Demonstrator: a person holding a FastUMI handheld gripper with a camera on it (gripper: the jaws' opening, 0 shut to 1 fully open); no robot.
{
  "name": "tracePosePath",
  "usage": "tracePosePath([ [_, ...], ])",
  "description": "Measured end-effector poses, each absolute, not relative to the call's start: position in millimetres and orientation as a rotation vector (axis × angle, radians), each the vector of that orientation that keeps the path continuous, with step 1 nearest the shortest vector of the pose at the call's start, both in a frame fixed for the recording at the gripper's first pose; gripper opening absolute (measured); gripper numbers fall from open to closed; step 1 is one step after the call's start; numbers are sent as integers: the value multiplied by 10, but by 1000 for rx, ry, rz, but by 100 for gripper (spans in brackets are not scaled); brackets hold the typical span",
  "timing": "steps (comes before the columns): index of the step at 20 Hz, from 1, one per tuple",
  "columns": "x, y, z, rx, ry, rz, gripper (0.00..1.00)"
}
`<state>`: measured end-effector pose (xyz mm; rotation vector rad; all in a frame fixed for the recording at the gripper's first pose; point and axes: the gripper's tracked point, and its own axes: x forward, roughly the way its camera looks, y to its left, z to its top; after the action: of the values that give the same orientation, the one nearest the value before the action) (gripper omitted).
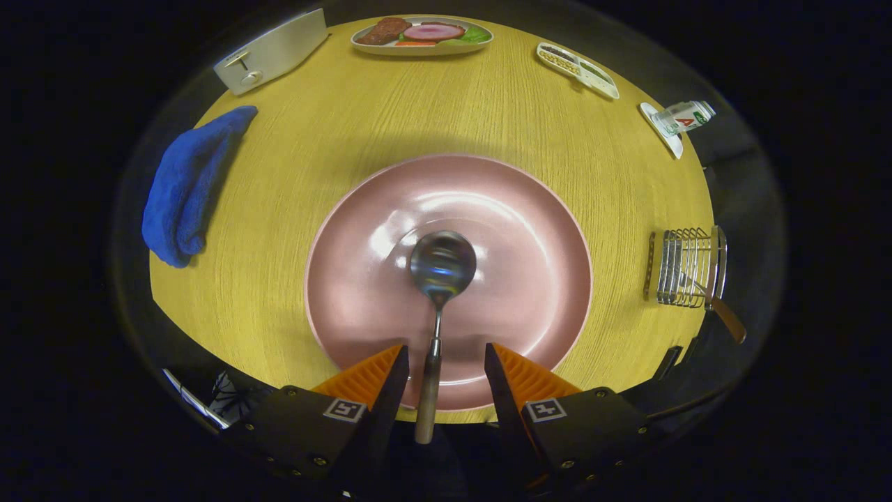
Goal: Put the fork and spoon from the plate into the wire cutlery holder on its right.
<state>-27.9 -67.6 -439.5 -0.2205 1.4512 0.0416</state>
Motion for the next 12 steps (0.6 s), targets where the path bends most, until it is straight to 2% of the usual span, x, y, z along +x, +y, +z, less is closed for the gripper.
tracePosePath([
  [1,-306,-673,-4415,-220,1452,44,68],
  [2,-299,-650,-4425,-214,1452,49,55],
  [3,-323,-665,-4441,-218,1460,44,48],
  [6,-348,-641,-4482,-234,1464,61,44],
  [8,-370,-631,-4518,-238,1479,61,20],
  [9,-369,-595,-4487,-229,1478,68,20],
  [11,-364,-550,-4507,-220,1463,88,11],
  [12,-380,-560,-4489,-222,1467,76,11],
])
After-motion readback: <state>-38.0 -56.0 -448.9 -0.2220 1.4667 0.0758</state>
